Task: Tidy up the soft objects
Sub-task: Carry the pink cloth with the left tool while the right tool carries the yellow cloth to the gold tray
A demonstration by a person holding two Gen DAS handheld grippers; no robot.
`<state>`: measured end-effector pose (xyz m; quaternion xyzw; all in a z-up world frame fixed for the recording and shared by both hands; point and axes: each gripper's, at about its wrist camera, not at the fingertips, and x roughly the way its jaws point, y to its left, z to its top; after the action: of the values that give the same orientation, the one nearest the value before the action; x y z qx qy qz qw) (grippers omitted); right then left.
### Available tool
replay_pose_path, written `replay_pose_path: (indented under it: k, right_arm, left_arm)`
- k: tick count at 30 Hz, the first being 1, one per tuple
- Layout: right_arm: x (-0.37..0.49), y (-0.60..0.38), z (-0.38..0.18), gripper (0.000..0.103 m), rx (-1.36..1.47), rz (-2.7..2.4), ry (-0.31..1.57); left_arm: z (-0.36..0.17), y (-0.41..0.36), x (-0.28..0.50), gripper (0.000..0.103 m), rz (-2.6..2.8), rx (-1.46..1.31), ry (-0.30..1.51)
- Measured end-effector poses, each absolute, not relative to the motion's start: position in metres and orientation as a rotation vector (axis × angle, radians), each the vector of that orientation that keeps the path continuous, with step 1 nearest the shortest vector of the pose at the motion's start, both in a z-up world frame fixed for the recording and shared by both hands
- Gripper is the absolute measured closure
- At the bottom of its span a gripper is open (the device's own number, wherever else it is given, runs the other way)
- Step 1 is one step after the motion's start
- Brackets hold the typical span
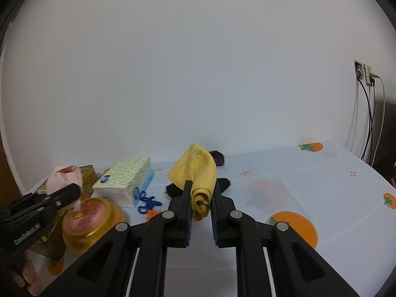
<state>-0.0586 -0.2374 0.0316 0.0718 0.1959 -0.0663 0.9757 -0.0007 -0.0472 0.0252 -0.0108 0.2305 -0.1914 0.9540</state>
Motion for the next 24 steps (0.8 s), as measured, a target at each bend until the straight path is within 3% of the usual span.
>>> replay_pose_path:
  k: [24]
  right_arm:
    - [-0.015, -0.115, 0.029, 0.088, 0.152, 0.087, 0.418]
  left_arm:
    - [0.036, 0.046, 0.024, 0.078, -0.258, -0.064, 0.445]
